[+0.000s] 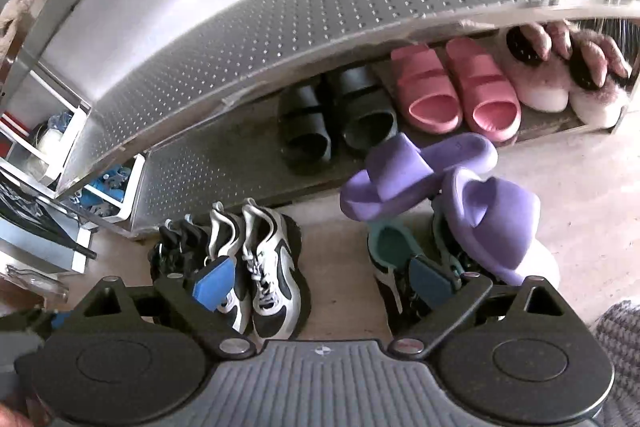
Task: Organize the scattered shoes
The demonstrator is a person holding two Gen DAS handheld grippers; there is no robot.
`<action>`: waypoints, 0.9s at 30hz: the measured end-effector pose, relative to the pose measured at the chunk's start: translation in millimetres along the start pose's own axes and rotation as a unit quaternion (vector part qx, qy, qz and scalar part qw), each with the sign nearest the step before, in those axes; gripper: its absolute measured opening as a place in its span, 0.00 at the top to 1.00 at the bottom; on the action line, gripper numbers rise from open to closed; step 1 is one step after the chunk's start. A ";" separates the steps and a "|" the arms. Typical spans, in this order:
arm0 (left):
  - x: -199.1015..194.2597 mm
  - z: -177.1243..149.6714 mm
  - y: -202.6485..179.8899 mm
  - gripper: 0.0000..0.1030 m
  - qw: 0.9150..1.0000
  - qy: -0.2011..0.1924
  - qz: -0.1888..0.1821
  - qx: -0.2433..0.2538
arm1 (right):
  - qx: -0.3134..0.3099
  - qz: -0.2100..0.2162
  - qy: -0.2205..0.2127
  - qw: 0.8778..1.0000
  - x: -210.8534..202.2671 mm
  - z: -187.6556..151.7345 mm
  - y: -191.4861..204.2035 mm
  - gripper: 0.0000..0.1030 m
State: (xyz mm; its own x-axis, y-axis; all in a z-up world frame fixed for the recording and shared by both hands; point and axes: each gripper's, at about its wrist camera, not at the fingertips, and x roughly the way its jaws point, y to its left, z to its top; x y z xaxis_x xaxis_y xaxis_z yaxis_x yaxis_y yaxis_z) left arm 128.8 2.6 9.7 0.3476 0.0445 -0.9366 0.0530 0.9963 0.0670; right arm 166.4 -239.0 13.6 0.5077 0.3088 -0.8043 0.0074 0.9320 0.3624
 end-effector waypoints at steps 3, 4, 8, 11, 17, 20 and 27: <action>31.5 -7.2 1.4 0.09 0.998 0.057 0.032 -0.012 | -0.035 -0.031 -0.003 0.999 2.5 -5.7 9.0 0.07; 38.4 -8.1 0.0 0.09 0.996 0.074 0.046 -0.008 | -0.047 -0.044 -0.003 0.998 2.3 -8.5 10.9 0.07; 30.7 -8.5 -6.5 0.06 0.997 0.068 0.042 -0.003 | -0.064 -0.086 0.014 0.994 2.9 -19.5 12.8 0.07; 38.2 -6.2 -11.9 0.06 0.997 0.074 0.029 -0.004 | -0.040 -0.096 0.053 0.993 12.6 -22.3 7.2 0.06; 88.6 29.0 -26.1 0.07 0.989 0.142 0.005 -0.029 | 0.037 -0.061 0.130 0.989 70.0 -0.8 -10.3 0.13; 98.2 45.2 -30.8 0.04 0.994 0.108 0.023 -0.005 | 0.058 -0.030 0.116 0.991 71.1 11.0 -21.7 0.09; 109.6 -4.8 -40.4 0.12 0.980 0.195 -0.022 0.030 | 0.151 -0.015 0.151 0.977 30.2 -25.3 -44.6 0.07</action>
State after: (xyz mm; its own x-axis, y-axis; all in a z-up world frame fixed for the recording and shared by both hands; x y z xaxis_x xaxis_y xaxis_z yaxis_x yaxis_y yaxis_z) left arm 160.2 -32.4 -97.3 -0.0397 0.0378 -0.9985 0.1180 0.9925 0.0329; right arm 159.7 -266.5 -38.7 0.2263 0.3673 -0.9021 0.2943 0.8571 0.4228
